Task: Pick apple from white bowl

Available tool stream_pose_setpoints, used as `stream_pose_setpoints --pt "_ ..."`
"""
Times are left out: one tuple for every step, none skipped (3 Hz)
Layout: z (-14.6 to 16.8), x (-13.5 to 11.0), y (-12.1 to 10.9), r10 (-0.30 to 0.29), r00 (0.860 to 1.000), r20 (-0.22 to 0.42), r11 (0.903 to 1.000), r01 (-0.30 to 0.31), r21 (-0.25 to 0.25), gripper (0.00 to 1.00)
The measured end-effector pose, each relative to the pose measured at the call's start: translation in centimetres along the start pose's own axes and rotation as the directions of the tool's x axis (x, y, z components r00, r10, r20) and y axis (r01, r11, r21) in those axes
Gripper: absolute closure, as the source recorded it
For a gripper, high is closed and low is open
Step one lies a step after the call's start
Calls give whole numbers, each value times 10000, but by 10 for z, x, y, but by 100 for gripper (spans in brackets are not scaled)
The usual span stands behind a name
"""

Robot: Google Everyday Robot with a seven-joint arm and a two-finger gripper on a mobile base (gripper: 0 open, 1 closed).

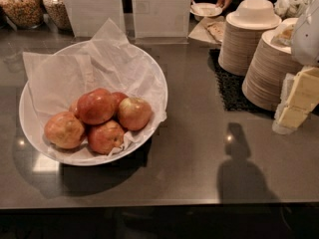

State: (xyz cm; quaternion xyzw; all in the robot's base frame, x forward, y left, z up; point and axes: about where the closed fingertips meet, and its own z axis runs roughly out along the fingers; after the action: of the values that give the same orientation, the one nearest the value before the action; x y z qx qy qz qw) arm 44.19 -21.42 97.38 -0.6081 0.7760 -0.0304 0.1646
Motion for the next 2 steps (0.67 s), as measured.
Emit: stream_pose_setpoints --pt "31 -34 -13 -990 9911 885 9937 1031 -430 0" --pt "54 -94 -17 -2536 9560 1477 9625 2646 -597 0"
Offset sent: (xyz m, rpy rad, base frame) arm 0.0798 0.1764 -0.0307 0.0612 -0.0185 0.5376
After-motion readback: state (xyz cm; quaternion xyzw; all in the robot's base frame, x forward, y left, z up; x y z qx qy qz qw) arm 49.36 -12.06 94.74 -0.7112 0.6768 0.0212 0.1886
